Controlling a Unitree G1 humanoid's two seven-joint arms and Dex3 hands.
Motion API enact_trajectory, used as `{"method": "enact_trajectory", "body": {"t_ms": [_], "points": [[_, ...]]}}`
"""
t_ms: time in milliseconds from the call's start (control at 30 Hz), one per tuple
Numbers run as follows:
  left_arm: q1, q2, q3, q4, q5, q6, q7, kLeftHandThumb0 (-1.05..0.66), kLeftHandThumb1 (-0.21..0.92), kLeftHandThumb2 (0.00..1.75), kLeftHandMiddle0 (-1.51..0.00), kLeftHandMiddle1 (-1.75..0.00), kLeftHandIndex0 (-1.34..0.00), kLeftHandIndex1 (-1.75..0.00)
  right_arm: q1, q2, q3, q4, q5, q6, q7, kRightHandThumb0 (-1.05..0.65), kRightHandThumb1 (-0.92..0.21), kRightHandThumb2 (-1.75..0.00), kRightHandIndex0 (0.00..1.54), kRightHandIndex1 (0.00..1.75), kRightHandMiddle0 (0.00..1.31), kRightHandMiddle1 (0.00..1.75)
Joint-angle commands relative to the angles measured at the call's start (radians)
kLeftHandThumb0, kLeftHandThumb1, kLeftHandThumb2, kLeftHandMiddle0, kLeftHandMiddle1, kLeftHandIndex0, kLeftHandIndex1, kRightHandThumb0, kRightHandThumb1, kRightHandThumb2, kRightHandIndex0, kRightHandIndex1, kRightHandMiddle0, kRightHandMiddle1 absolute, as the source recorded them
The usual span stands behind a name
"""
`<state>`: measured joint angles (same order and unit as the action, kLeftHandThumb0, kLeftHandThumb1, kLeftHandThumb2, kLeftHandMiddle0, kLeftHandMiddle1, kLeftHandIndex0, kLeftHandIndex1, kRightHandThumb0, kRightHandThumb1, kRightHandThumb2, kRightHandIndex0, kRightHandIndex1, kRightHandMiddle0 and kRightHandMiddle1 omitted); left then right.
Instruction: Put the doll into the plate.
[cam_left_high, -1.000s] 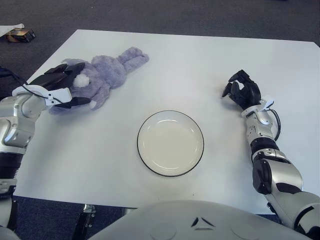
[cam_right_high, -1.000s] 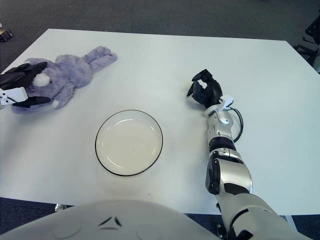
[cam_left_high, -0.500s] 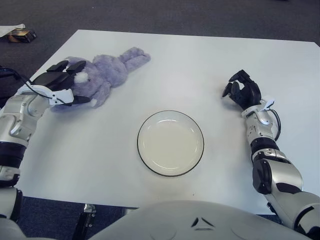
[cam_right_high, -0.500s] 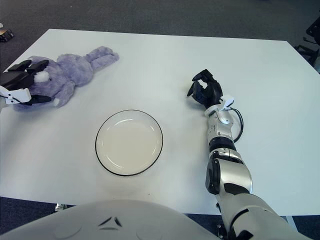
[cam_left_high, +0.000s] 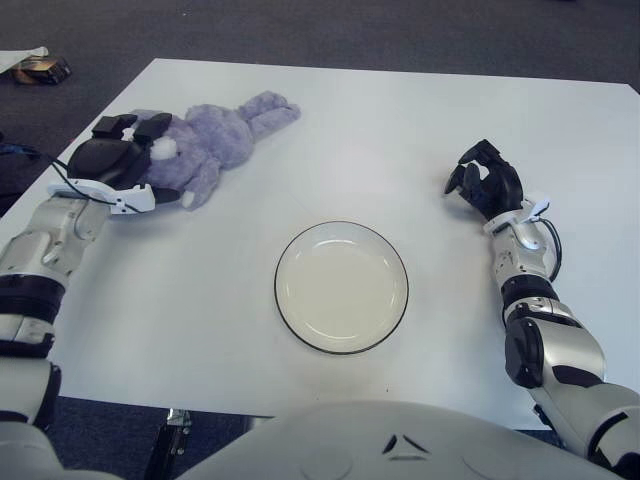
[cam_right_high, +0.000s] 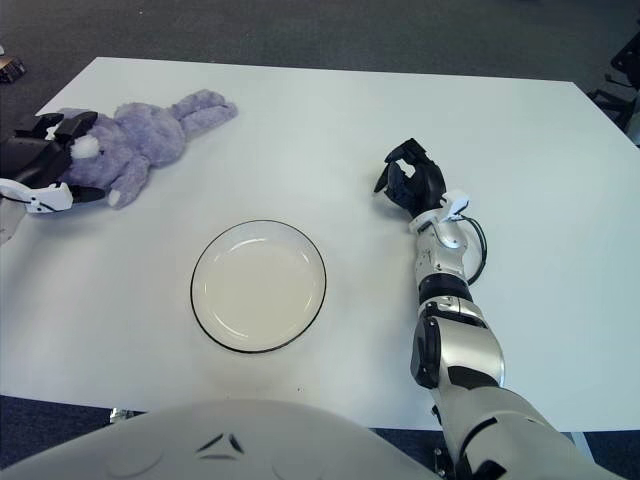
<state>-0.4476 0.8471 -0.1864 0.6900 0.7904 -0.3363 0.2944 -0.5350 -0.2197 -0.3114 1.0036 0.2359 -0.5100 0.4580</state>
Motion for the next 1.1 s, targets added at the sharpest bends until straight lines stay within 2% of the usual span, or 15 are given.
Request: {"method": "enact_trajectory", "body": {"t_ms": [0, 100, 133, 167, 200, 233, 300, 400, 500, 733, 1067], "points": [[-0.056, -0.047, -0.054, 0.138, 0.032, -0.012, 0.083, -0.65, 0.36, 0.96, -0.11, -1.67, 0.00, -1.40, 0.093, 0.052, 0.002, 0.060, 0.011, 0.049, -0.004, -0.40, -0.62, -0.94, 0.80, 1.60, 0.38, 1.75], [-0.097, -0.064, -0.079, 0.228, 0.035, -0.039, 0.160, -0.54, 0.30, 1.05, -0.21, -1.72, -0.06, -1.62, 0.092, 0.053, 0.002, 0.061, 0.014, 0.048, -0.002, -0.40, -0.62, -0.94, 0.80, 1.59, 0.38, 1.75], [-0.104, -0.065, -0.086, 0.244, 0.034, -0.049, 0.180, -0.35, 0.33, 1.07, -0.26, -1.73, -0.09, -1.65, 0.092, 0.053, 0.001, 0.061, 0.015, 0.048, 0.000, -0.40, -0.62, -0.94, 0.80, 1.59, 0.38, 1.75], [-0.110, -0.066, -0.093, 0.259, 0.032, -0.058, 0.198, -0.07, 0.37, 1.10, -0.35, -1.73, -0.13, -1.68, 0.092, 0.052, 0.001, 0.061, 0.016, 0.048, 0.001, -0.40, -0.62, -0.94, 0.80, 1.59, 0.38, 1.75], [-0.116, -0.066, -0.100, 0.273, 0.031, -0.066, 0.213, 0.11, 0.38, 1.13, -0.41, -1.74, -0.17, -1.71, 0.092, 0.052, 0.001, 0.061, 0.017, 0.048, 0.002, -0.40, -0.62, -0.94, 0.80, 1.59, 0.38, 1.75], [-0.122, -0.069, -0.107, 0.287, 0.032, -0.074, 0.229, 0.17, 0.39, 1.14, -0.43, -1.74, -0.18, -1.71, 0.092, 0.052, 0.002, 0.061, 0.017, 0.048, 0.003, -0.40, -0.62, -0.94, 0.80, 1.60, 0.38, 1.75], [-0.129, -0.077, -0.122, 0.316, 0.032, -0.087, 0.260, 0.09, 0.35, 1.21, -0.54, -1.68, -0.29, -1.73, 0.091, 0.051, 0.003, 0.062, 0.017, 0.049, 0.002, -0.40, -0.62, -0.94, 0.80, 1.60, 0.38, 1.75], [-0.142, -0.094, -0.147, 0.369, 0.032, -0.105, 0.302, 0.02, 0.22, 1.39, -0.68, -1.65, -0.47, -1.74, 0.090, 0.048, 0.005, 0.060, 0.013, 0.052, -0.004, -0.40, -0.62, -0.94, 0.80, 1.60, 0.38, 1.75], [-0.161, -0.102, -0.170, 0.410, 0.031, -0.121, 0.329, 0.01, 0.13, 1.49, -0.74, -1.64, -0.56, -1.74, 0.089, 0.048, 0.007, 0.060, 0.012, 0.053, -0.007, -0.40, -0.62, -0.94, 0.80, 1.60, 0.38, 1.75], [-0.201, -0.124, -0.226, 0.461, 0.041, -0.136, 0.366, 0.00, 0.04, 1.60, -0.80, -1.64, -0.64, -1.75, 0.090, 0.047, 0.006, 0.056, 0.016, 0.053, 0.003, -0.40, -0.61, -0.95, 0.79, 1.60, 0.39, 1.75], [-0.244, -0.150, -0.268, 0.431, 0.038, -0.114, 0.400, 0.00, -0.05, 1.72, -0.87, -1.69, -0.69, -1.75, 0.091, 0.048, 0.006, 0.055, 0.017, 0.059, 0.002, -0.40, -0.62, -0.94, 0.79, 1.60, 0.38, 1.75]]}}
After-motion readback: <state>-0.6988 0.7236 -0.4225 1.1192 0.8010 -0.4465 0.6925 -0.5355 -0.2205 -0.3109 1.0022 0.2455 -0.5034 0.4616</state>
